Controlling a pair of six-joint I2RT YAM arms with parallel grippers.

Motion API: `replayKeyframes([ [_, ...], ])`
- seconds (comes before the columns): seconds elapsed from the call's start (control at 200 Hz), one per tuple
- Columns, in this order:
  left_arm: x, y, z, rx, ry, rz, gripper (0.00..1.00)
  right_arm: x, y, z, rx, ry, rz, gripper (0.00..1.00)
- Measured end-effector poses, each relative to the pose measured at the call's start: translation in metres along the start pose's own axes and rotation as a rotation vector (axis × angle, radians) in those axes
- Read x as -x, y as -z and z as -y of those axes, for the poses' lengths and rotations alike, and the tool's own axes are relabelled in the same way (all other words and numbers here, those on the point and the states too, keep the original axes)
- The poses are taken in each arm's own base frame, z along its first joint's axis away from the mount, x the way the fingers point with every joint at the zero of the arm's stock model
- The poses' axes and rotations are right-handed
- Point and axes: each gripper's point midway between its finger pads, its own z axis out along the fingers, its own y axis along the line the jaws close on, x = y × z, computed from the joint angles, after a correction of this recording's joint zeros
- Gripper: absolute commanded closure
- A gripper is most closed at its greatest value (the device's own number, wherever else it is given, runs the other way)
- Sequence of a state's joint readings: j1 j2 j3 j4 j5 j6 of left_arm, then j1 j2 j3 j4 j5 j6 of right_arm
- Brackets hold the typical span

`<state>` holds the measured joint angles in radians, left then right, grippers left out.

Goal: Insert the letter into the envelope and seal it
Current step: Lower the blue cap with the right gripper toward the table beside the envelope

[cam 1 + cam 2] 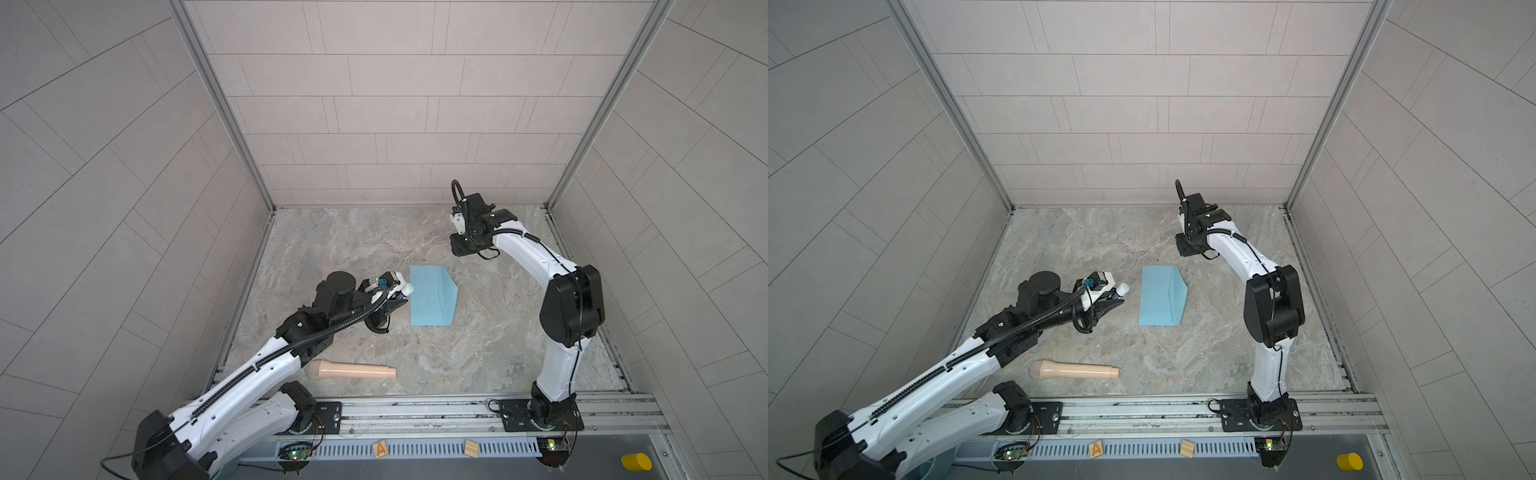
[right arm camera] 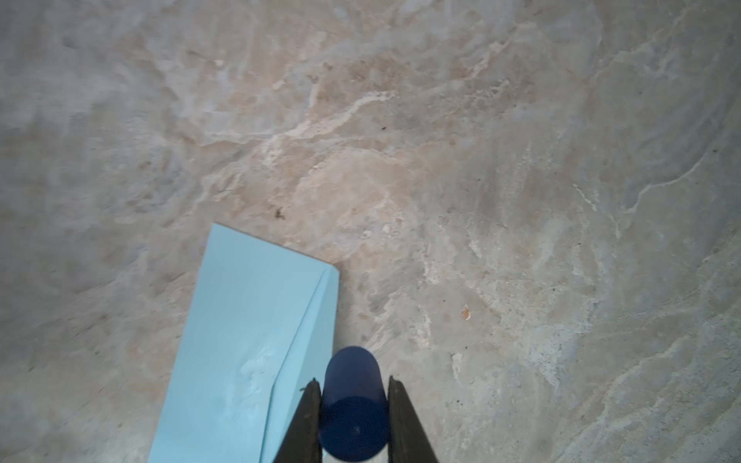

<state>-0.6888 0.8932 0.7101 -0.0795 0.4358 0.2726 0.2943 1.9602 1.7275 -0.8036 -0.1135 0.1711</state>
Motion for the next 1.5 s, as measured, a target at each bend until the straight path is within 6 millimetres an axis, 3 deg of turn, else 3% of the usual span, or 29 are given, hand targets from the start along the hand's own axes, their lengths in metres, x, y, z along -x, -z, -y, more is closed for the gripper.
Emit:
replayKeyframes([
  [0.365,0.000,0.003,-0.002,0.022,0.024,0.006,1.00,0.033,-0.068,0.037,-0.103,-0.057,-0.031,0.91],
  [0.66,-0.002,0.004,-0.003,0.031,0.025,0.005,1.00,0.025,-0.107,0.049,-0.130,-0.068,-0.099,0.88],
  [1.111,-0.003,0.004,-0.004,0.036,0.027,0.002,1.00,0.023,-0.115,0.051,-0.131,-0.069,-0.137,0.71],
  [1.501,-0.003,0.004,-0.004,0.041,0.034,0.002,1.00,0.022,-0.107,0.050,-0.113,-0.074,-0.158,0.47],
])
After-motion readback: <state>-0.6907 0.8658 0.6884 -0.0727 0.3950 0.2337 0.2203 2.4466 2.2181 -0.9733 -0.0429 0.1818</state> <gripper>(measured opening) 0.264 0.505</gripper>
